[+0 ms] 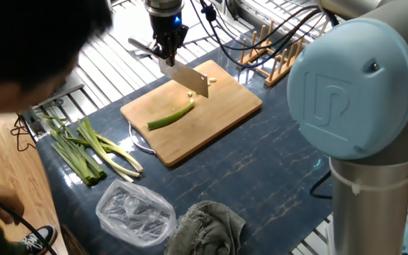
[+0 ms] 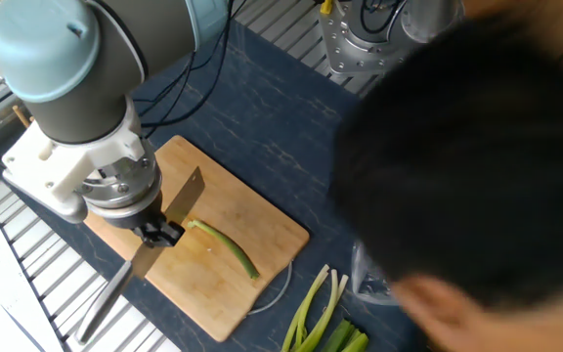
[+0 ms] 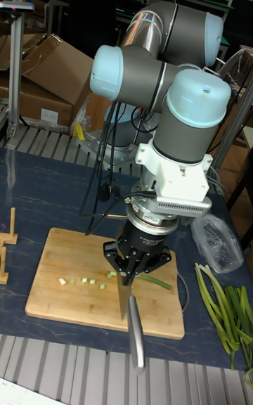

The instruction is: Chop the scallions

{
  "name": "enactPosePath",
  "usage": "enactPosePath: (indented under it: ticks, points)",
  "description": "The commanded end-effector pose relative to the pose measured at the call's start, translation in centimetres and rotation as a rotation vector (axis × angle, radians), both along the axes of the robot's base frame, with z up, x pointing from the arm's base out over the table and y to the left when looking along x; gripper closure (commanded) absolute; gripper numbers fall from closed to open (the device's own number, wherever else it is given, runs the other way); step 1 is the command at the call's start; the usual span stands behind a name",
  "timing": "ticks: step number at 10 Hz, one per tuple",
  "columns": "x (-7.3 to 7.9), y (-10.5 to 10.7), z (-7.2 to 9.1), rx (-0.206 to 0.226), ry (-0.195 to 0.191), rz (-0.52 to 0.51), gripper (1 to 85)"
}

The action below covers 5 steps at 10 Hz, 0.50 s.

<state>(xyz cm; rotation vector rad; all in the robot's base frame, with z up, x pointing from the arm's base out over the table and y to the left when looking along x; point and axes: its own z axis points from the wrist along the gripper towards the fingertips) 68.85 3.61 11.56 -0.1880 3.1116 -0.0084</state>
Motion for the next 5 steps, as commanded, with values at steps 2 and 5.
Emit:
enactPosePath:
  ticks: [2,5]
  points:
    - [0.1,1.1,0.2,0.051,-0.002,-0.055,84.3]
    - [-2.3,1.1,0.1,0.075,-0.031,-0.111,84.3]
